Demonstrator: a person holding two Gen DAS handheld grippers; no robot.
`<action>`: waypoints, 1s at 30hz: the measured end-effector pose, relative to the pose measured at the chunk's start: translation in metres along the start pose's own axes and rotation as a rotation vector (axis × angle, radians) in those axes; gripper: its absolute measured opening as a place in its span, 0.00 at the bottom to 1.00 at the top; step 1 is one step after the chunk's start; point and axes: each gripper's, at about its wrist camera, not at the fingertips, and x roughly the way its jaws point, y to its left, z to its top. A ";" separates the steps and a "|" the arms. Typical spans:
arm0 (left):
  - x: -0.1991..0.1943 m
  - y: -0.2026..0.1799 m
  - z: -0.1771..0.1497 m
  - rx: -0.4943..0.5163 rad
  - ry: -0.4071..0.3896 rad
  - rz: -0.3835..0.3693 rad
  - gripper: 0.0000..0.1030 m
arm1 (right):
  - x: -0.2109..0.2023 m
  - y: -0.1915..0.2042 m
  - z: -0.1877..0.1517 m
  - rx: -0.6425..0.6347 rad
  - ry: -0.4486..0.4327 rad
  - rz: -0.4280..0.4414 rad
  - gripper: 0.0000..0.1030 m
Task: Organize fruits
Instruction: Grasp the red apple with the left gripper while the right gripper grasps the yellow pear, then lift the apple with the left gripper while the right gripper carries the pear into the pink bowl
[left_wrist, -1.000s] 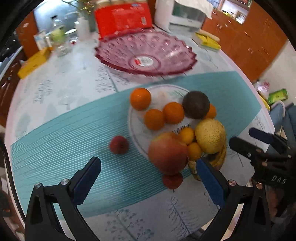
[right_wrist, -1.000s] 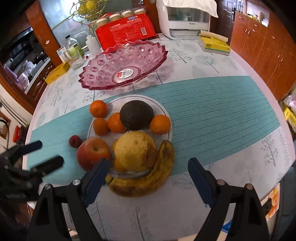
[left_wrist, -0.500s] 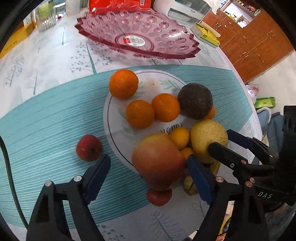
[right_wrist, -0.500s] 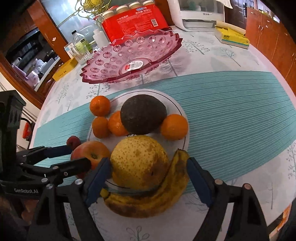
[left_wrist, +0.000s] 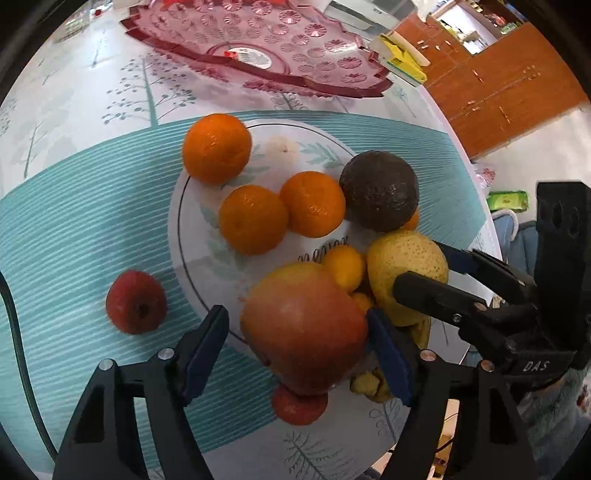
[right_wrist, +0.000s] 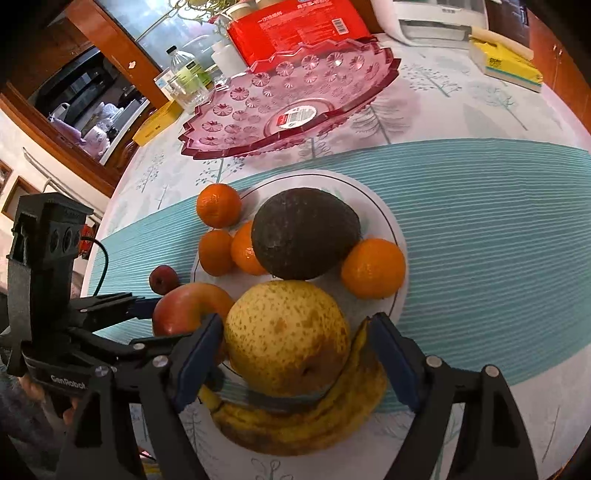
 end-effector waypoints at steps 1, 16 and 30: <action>0.001 -0.002 0.001 0.017 -0.002 -0.012 0.64 | 0.001 0.001 0.002 -0.012 0.004 0.001 0.80; 0.011 -0.016 -0.003 0.096 0.038 0.035 0.64 | 0.011 0.010 0.014 -0.133 0.093 0.027 0.68; -0.022 -0.025 -0.006 0.123 -0.045 0.108 0.63 | 0.015 0.016 0.016 -0.098 0.144 -0.045 0.68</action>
